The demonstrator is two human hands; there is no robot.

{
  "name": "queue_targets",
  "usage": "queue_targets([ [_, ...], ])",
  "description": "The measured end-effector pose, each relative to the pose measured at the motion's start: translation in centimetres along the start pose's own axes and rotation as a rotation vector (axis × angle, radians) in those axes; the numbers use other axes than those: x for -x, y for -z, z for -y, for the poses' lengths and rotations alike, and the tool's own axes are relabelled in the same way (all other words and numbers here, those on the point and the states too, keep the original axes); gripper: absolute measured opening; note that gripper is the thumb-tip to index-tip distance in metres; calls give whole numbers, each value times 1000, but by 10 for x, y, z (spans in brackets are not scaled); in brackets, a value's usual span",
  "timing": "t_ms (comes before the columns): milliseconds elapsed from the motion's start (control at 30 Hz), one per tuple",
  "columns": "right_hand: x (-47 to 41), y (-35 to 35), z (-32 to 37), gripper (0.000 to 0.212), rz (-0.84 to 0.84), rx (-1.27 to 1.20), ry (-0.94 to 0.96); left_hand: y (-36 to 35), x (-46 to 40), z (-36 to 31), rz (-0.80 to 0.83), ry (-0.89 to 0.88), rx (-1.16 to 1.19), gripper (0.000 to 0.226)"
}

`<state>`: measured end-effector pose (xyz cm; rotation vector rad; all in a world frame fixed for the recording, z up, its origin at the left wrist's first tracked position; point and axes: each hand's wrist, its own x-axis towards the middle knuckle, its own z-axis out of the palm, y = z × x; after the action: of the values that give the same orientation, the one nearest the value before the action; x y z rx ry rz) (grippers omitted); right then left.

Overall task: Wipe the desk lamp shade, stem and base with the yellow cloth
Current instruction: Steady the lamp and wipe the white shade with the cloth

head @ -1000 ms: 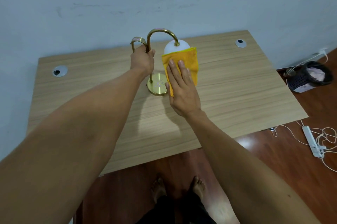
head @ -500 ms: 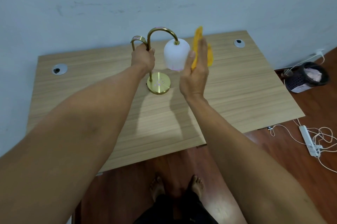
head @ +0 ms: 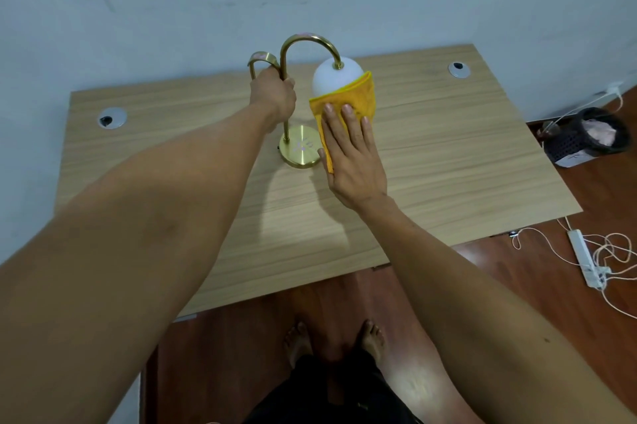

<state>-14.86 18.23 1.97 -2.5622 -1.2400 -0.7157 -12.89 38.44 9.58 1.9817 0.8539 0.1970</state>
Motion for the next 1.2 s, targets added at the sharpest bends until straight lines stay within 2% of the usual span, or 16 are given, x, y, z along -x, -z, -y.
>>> queue_targets([
  [133, 10, -1, -1, 53, 36, -51, -91, 1, -2, -1, 15, 3, 9, 20],
  [233, 13, 2, -3, 54, 70, -232, -275, 1, -2, -1, 25, -3, -3, 21],
  [300, 9, 11, -5, 52, 63, -390, -529, 1, -2, 0, 32, -5, -7, 23],
  [433, -20, 36, -13, 47, 0, -797, -1247, 1, -2, 0, 33, -11, -2, 24],
  [467, -27, 38, -17, 49, -42, -871, -1342, 1, -1, 0, 35, -10, -4, 25],
  [533, -39, 44, -16, 51, -135, -915, -1349, 2, -1, 0, 38, -5, -1, 23],
  [667, -56, 52, 1, 42, -284, -961, -1075, 1, -1, 0, 33, 7, -10, 24],
  [833, -54, 34, 20, 52, -213, -946, -859, 1, -2, 0, 20, 10, -42, 27],
  [933, -40, 22, 26, 51, -153, -990, -985, 2, -2, 0, 22, 2, -45, 28],
  [1000, -35, 15, 25, 50, -158, -1037, -1231, 2, -1, -1, 26, 2, -51, 28],
  [1067, -37, 16, 21, 53, -250, -1065, -1537, 2, -1, 0, 28, 5, -46, 27],
  [1100, -40, 19, 20, 52, -322, -1063, -1626, 2, -1, 0, 29, 6, -42, 27],
  [1133, -45, 25, 19, 50, -403, -1044, -1636, 2, -1, 0, 31, 9, -42, 27],
  [1200, -55, 36, 20, 46, -542, -1002, -1452, 3, 0, 0, 28, 7, -45, 26],
])
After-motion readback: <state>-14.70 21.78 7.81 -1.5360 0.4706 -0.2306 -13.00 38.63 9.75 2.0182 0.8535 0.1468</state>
